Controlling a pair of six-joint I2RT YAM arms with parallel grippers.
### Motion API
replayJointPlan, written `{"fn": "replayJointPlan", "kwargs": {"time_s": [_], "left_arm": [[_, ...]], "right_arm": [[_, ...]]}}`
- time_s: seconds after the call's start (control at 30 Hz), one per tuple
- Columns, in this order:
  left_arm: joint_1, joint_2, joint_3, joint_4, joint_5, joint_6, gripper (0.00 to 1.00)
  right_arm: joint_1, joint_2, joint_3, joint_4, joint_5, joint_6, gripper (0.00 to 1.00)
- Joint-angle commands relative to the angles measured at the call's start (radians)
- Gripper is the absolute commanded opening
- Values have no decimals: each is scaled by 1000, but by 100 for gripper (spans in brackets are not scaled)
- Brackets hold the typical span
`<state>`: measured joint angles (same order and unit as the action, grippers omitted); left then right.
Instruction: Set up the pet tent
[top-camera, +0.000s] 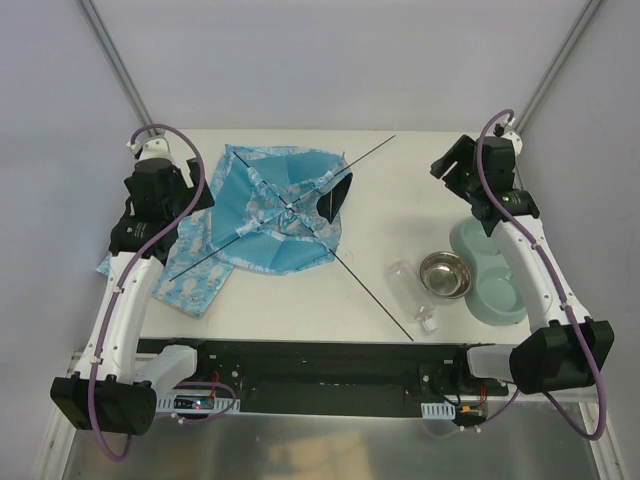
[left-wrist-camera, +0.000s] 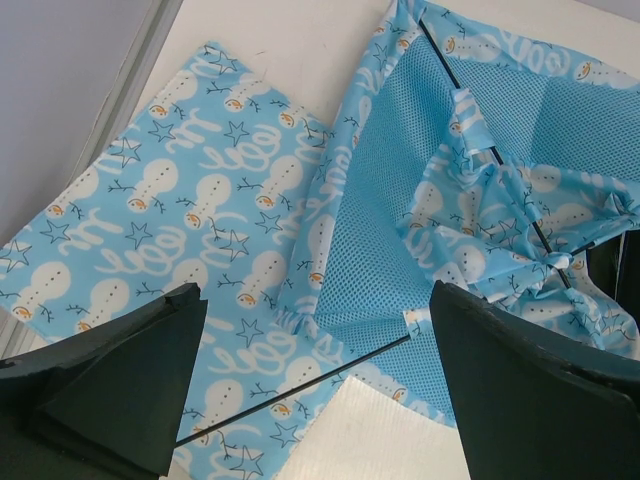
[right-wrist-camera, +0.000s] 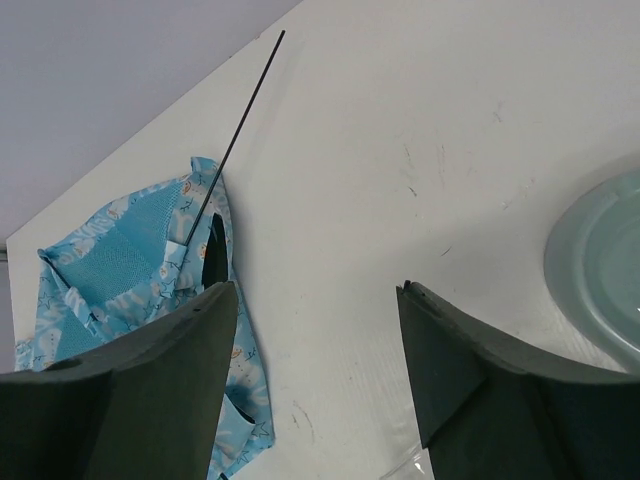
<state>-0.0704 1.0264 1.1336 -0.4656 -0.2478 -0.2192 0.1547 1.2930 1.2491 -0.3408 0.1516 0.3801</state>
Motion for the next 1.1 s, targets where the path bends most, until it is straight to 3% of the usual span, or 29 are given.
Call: {"fn": "replayJointPlan", "kwargs": {"time_s": [0.0,0.2,0.33,0.47,0.6,0.7,0.83,1.07], "left_arm": [[4,-22,-11,36,-13,17,99],[3,-14,-12,38,15,-11,99],[3,-14,-12,28,-144,-141,99],[4,-49,-23,30,-169,-187,99],[4,-59,14,-17,-64,-270,99],[4,15,100,-87,114,-160,99],[4,40,72,-53,237,-200,99],[4,113,69,-44,311,-210,99]], "right_arm": [[12,-26,33,37,-20,-7,72],[29,-8,36,48,-56,-9,72],[37,3,41,51,-53,-7,72],[48,23,52,56,-66,-12,72],[77,46,64,62,-96,-27,72],[106,49,55,94,-142,-59,72],[167,58,38,131,-286,-134,78],[325,94,-5,67,-383,-323,91]]}}
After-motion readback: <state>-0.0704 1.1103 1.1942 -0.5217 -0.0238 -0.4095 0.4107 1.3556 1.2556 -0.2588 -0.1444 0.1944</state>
